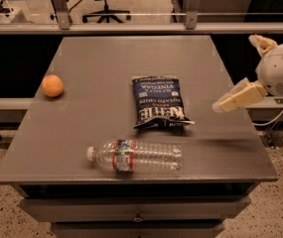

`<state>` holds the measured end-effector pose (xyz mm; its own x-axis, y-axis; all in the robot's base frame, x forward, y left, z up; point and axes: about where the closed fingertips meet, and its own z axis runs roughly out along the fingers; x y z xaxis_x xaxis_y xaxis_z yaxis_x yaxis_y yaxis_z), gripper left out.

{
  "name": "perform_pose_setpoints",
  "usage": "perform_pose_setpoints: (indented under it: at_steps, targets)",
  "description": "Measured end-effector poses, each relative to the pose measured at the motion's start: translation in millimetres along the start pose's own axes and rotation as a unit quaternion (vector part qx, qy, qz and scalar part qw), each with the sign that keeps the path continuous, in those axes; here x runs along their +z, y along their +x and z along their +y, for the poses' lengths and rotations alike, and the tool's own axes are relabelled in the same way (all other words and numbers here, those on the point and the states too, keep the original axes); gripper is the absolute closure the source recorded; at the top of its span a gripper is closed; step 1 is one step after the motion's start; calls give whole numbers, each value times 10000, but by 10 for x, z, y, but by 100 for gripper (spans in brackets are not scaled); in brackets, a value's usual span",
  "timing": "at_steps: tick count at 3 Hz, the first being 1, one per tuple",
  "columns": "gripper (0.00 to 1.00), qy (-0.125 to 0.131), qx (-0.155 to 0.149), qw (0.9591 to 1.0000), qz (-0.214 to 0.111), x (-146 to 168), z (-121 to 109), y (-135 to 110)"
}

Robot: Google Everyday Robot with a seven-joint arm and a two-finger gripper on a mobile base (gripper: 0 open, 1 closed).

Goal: Move blue chip bag near water bottle

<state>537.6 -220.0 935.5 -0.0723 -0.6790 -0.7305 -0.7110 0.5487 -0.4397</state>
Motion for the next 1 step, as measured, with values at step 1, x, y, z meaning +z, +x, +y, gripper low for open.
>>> perform_pose_setpoints:
  at_steps: [1]
  targets:
    - [0,448,-19,9989,-111,-15,-227,-77]
